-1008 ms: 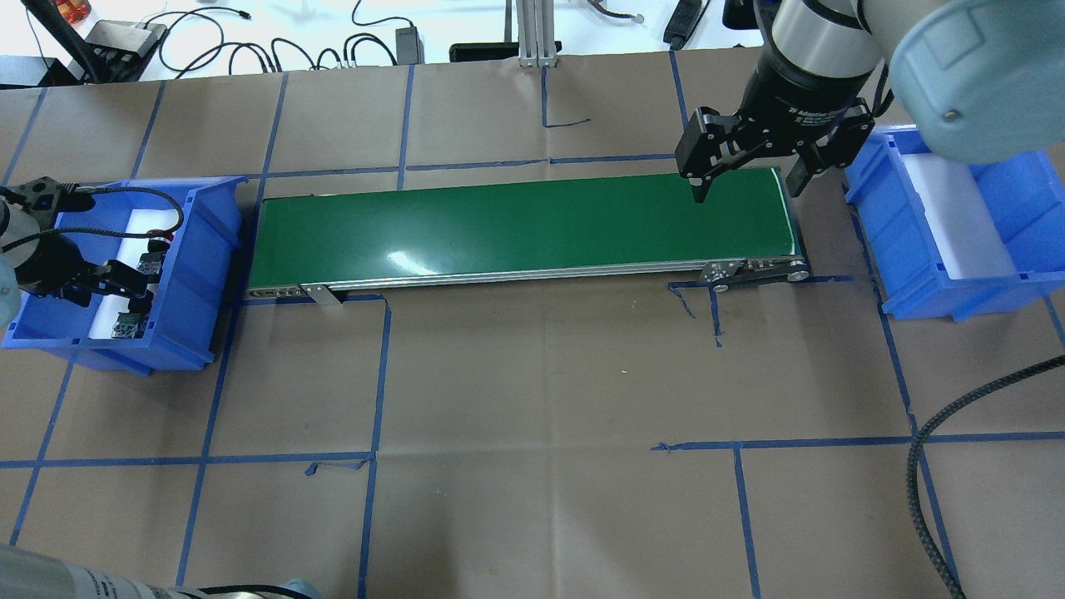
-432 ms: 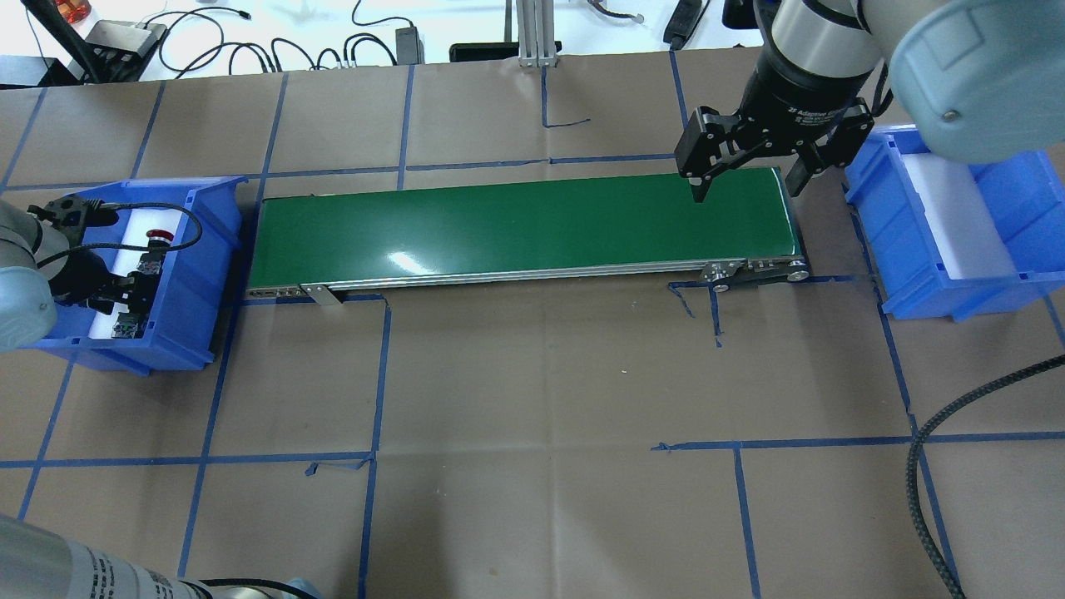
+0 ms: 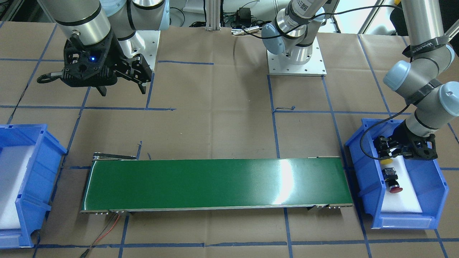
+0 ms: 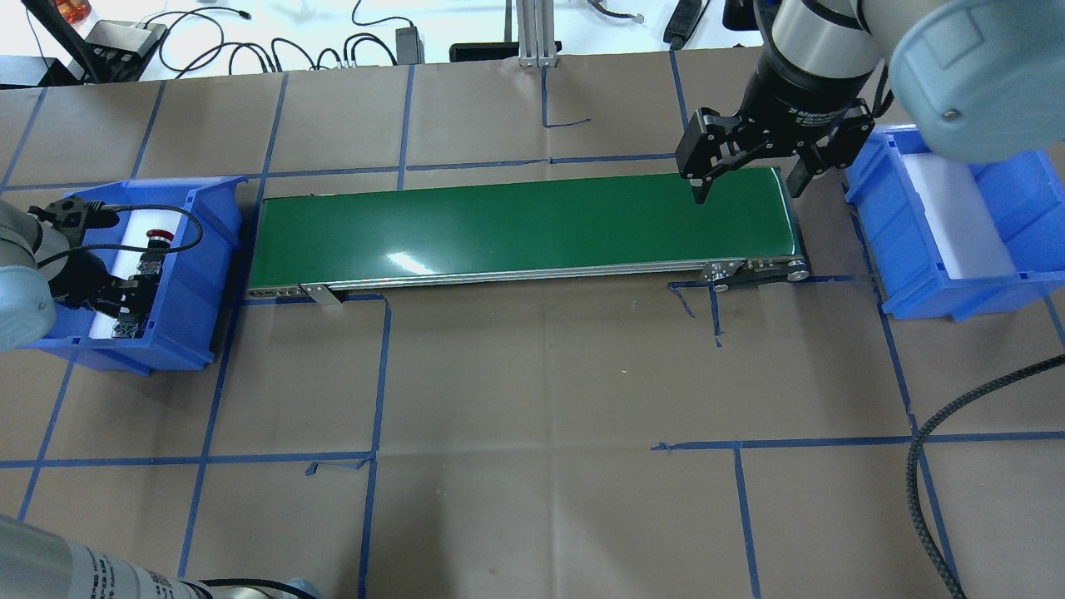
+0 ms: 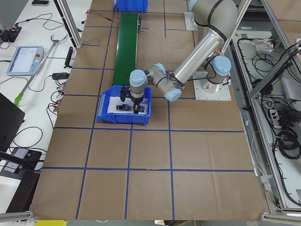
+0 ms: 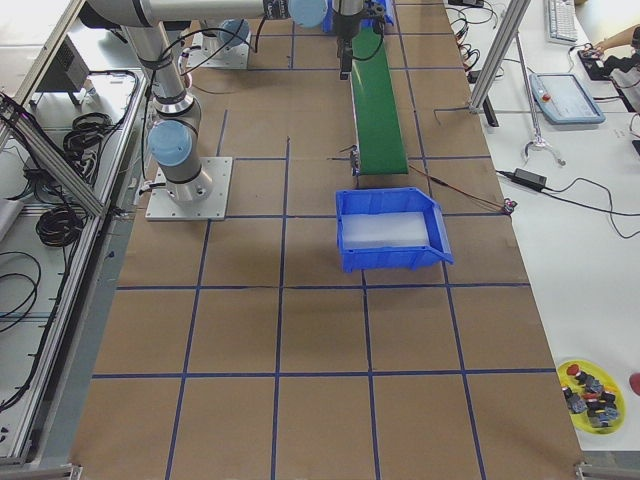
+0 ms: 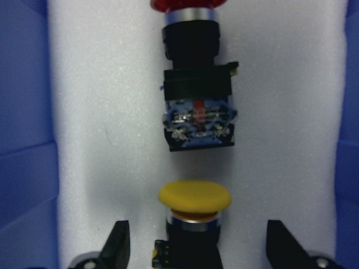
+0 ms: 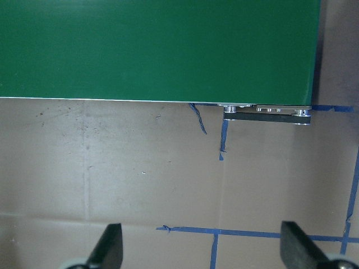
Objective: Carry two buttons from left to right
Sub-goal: 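Lift the yellow button and carry it with the left gripper over the conveyor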
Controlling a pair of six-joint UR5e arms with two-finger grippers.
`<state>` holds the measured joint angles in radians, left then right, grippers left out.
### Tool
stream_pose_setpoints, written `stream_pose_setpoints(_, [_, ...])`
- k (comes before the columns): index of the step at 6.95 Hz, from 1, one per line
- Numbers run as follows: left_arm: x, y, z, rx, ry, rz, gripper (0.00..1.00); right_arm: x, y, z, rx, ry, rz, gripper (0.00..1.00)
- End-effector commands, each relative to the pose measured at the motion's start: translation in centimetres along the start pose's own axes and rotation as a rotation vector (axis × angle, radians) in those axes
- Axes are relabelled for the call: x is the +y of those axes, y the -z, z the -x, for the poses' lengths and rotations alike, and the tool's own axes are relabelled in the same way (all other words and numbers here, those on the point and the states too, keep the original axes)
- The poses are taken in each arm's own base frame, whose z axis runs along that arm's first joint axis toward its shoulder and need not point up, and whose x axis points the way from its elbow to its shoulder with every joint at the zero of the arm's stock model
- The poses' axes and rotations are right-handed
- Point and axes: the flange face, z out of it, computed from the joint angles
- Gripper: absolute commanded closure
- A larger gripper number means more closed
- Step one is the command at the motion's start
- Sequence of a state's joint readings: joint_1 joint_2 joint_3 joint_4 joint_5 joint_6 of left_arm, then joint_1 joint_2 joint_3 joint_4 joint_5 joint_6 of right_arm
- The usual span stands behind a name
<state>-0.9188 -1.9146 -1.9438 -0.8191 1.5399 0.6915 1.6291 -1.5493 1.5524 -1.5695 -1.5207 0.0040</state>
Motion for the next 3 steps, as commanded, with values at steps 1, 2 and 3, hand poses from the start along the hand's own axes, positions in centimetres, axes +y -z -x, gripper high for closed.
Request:
stream_pose_setpoints(1, [0.2, 0.4, 0.2, -0.023, 0.001, 0.02, 0.87, 0.0, 0.0, 0.0, 0.001, -0.001, 0.002, 0.0])
stream_pose_setpoints(2, [0.0, 0.5, 0.4, -0.027, 0.001, 0.018, 0.98, 0.0, 0.0, 0.0, 0.0, 0.0, -0.003, 0.0])
stream_pose_setpoints(3, [-0.1, 1.7, 0.4, -0.025, 0.001, 0.016, 1.0, 0.0, 0.0, 0.0, 0.0, 0.0, -0.004, 0.0])
